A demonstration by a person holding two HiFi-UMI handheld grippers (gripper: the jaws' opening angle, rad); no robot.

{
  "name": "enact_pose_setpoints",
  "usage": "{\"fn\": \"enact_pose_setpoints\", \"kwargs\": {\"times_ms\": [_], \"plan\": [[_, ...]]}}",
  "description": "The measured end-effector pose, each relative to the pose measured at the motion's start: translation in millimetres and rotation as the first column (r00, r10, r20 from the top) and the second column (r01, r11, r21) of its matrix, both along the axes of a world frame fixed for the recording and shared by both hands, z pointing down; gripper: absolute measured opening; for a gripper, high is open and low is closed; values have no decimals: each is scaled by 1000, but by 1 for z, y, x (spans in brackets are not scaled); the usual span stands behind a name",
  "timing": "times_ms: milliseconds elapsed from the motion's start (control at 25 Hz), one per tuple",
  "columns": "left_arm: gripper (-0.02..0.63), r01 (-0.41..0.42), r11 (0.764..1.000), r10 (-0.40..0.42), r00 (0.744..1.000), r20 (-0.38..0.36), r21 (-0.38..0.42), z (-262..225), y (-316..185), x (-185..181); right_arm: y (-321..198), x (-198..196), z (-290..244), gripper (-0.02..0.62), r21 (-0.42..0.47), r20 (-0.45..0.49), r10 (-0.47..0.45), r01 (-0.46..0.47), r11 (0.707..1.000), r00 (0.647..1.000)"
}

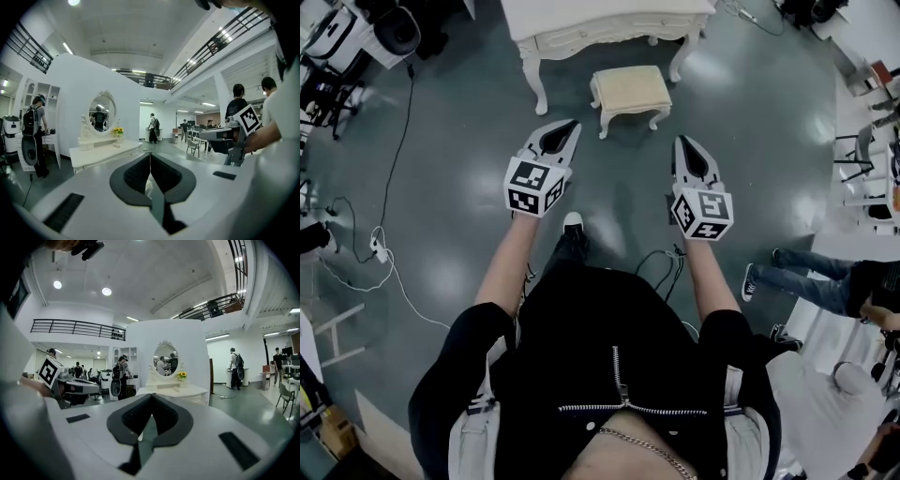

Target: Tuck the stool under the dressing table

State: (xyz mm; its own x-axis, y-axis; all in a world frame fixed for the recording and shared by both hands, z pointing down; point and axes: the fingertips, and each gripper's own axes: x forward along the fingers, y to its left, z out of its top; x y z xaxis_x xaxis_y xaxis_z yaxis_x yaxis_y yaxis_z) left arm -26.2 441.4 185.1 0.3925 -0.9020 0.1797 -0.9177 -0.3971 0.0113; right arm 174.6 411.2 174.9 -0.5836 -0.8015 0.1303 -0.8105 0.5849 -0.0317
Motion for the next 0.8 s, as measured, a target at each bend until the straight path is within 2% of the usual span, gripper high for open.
{"fn": "enact_pose_setpoints", "kwargs": {"times_ms": [240, 400, 800], "plan": [[21, -67, 998, 67, 998, 6, 0, -10, -83, -34, -74, -42, -17, 5, 5, -14, 37, -37, 999, 999], [21, -101, 995, 101, 995, 20, -5, -11, -121, -55, -108, -63, -20, 6, 0, -1, 62, -62, 998, 998], [21, -154, 988, 154, 988, 16, -32, -2, -189, -69, -166, -77, -4, 6, -52, 15, 110, -110, 993, 994]]}}
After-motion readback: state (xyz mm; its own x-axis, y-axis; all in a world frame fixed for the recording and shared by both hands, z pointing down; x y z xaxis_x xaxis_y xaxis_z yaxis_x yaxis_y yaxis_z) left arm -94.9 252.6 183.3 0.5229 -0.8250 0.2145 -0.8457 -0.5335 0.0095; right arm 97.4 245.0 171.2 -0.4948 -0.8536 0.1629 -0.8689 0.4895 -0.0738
